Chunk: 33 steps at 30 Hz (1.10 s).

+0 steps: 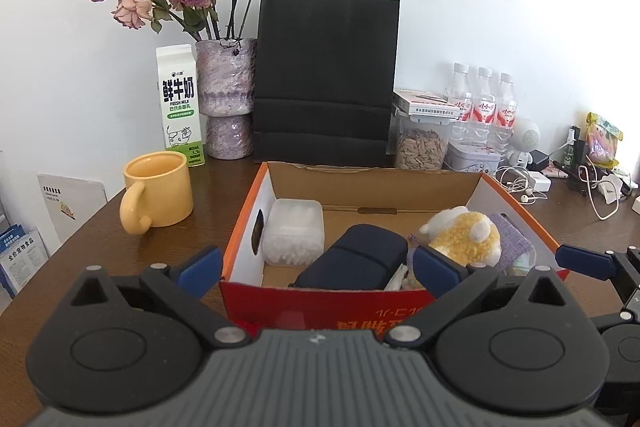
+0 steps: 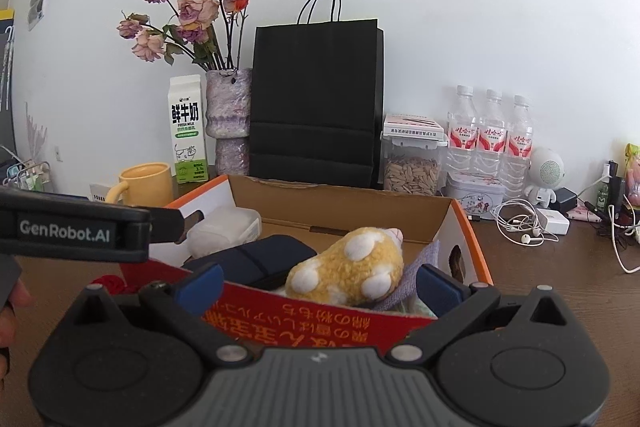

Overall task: Organize objects
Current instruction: 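Withdraw both grippers from the box toward the black cable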

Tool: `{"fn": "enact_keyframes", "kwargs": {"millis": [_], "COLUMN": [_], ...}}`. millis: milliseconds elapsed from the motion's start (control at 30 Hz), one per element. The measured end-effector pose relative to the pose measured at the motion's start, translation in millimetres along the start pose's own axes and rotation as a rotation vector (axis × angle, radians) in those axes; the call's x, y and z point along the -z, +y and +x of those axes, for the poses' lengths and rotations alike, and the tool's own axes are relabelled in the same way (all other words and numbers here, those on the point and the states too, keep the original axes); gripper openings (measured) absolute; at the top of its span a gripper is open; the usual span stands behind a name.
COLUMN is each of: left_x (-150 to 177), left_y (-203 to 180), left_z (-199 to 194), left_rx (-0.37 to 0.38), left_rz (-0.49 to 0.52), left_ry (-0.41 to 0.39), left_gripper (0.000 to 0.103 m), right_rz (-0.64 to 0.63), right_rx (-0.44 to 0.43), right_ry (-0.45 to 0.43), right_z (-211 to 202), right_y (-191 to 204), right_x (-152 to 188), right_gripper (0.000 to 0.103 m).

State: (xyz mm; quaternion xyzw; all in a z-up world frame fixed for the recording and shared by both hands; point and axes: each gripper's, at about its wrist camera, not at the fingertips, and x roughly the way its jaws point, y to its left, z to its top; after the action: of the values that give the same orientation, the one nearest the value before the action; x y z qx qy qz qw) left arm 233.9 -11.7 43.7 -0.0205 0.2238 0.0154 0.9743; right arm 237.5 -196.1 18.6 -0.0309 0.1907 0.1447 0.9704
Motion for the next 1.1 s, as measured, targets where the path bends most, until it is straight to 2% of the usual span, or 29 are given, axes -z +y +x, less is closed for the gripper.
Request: {"fn": "enact_keyframes", "kwargs": {"millis": [233, 533, 833, 1033, 1100], "left_x": [16, 42, 70, 83, 85], "left_y": [6, 12, 19, 27, 29], "left_z": [-35, -59, -70, -74, -74], "left_rx": [-0.007, -0.014, -0.024, -0.029, -0.033], "left_rz": [0.003, 0.013, 0.004, -0.003, -0.006], "left_ry": [0.012, 0.061, 0.121, 0.146, 0.152], "left_gripper": [0.103, 0.103, 0.103, 0.103, 0.103], "right_rz": [0.008, -0.025, -0.039, -0.027, -0.024], "right_rx": [-0.01, -0.027, -0.059, -0.078, -0.085], "right_ry": [0.023, 0.069, 0.129, 0.155, 0.159], "right_z": [-36, -67, -79, -79, -78], "right_y": [11, 27, 37, 41, 42], "right_x": [18, 41, 61, 71, 72], "right_gripper": [0.103, 0.103, 0.103, 0.1, 0.096]}}
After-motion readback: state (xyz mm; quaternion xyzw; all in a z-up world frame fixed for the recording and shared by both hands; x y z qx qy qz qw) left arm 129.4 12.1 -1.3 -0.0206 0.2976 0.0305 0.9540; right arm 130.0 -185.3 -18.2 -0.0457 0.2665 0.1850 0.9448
